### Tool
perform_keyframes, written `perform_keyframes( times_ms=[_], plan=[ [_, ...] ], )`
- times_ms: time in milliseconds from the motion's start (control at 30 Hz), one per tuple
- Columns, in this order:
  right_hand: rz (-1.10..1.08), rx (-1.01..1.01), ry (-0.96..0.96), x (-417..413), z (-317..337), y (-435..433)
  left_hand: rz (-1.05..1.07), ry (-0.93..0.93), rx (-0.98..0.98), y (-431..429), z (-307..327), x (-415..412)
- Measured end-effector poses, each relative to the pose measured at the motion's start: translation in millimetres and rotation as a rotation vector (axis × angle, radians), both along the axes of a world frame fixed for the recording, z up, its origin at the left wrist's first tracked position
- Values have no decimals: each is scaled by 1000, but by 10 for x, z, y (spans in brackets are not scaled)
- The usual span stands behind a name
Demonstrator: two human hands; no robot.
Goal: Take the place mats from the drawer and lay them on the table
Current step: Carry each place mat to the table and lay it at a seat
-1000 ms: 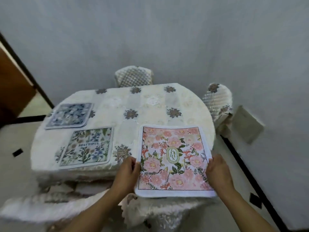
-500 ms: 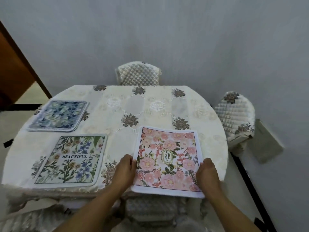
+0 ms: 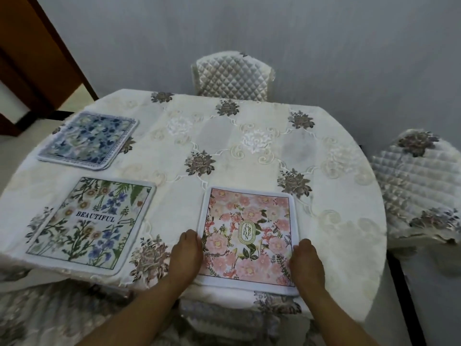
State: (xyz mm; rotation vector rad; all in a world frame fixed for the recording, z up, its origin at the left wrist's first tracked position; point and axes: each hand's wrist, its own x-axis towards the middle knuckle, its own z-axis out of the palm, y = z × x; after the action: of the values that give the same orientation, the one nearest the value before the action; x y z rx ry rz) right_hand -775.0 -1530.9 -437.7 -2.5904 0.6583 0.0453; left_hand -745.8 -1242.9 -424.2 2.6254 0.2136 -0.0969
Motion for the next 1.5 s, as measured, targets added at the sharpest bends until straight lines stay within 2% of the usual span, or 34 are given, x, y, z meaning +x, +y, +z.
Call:
perform_keyframes(
  times_ms=[133,200,267,367,433,633,867,933,1067,1133,1200,1300,1400,1500],
  plan=[
    [-28,-16,-90,-59,-81,21,4,-123,150,-41,-173,-98],
    [4,-102,-166,-104,-48,155,-22,-163,172,-133,-218,-175],
    [192,-138,-194,-182,-3,428,-162,-195,187,-317,-243,-275],
    [552,-102,-27,-255,-108,877,-369,-184,178,-604,-311,-401],
    [645,-127,72,-246,-230,993,-419,-139,199,-686,-357,-423],
    [625,-222,42,-328,-353,697,-449,-142,223,-413,-487,-423],
    [550,-155,88,-471,-298,110,-433,-89,179,1,-466,-400],
    [559,-127,61,-249,-245,134,-452,-122,185,-71,-444,-236],
    [624,-108,-20,755,-148,414,-429,-152,167,-535,-406,524],
    [645,-102,-4,1289,-105,576,-454,-168,184,-799,-394,969],
    [643,-88,54,1630,-89,666,-548,-115,289,-966,-406,1284],
    [638,-84,73,1751,-190,644,-532,-90,351,-982,-503,1461],
    [691,-171,-7,1614,-327,426,-552,-132,331,-763,-510,1454],
    [579,-222,-22,1533,-395,-4,-455,-137,255,-396,-469,1505]
  ],
)
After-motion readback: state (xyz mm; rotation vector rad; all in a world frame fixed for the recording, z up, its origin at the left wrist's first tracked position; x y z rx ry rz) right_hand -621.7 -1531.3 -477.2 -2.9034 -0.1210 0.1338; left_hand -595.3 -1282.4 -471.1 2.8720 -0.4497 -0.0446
